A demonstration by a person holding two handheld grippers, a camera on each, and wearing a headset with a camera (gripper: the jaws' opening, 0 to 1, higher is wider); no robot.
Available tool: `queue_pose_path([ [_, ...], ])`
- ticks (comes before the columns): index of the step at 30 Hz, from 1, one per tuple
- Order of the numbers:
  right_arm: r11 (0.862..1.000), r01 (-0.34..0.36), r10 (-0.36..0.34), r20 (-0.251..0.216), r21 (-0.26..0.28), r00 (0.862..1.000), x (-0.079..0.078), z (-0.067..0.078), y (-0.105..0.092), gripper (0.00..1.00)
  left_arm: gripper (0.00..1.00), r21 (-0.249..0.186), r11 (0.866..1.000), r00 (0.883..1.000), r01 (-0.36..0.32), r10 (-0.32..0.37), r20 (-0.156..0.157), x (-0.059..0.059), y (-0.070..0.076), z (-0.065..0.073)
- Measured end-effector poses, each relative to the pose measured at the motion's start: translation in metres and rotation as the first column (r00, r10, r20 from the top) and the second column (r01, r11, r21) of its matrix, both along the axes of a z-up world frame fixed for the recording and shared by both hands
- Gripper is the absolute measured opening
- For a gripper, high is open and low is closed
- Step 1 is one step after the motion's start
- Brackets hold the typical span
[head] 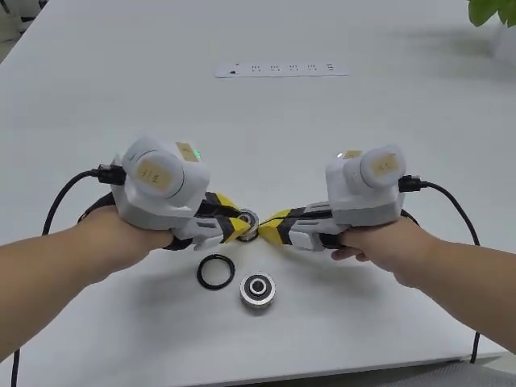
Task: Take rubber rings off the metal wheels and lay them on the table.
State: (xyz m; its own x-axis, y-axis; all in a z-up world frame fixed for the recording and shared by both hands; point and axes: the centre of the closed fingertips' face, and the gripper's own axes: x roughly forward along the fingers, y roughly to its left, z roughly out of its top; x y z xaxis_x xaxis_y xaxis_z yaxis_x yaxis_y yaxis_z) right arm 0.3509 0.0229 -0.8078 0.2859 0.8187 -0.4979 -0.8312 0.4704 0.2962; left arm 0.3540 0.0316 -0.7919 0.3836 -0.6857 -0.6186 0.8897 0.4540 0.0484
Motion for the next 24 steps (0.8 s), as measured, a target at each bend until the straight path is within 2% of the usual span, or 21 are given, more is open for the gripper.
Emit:
queue_pose_path([
  [13, 0.999, 0.039, -0.039, -0.014, 0.033, 0.999, 0.003, 0.010, -0.006, 0.00, 0.13, 0.011, 1.000, 1.000, -0.004, 0.004, -0.001, -0.006, -0.004, 0.001],
  [24, 0.997, 0.049, -0.047, -0.025, 0.066, 0.999, 0.005, 0.017, -0.003, 0.00, 0.13, 0.008, 1.000, 1.000, -0.013, 0.013, -0.001, -0.004, -0.005, 0.001],
])
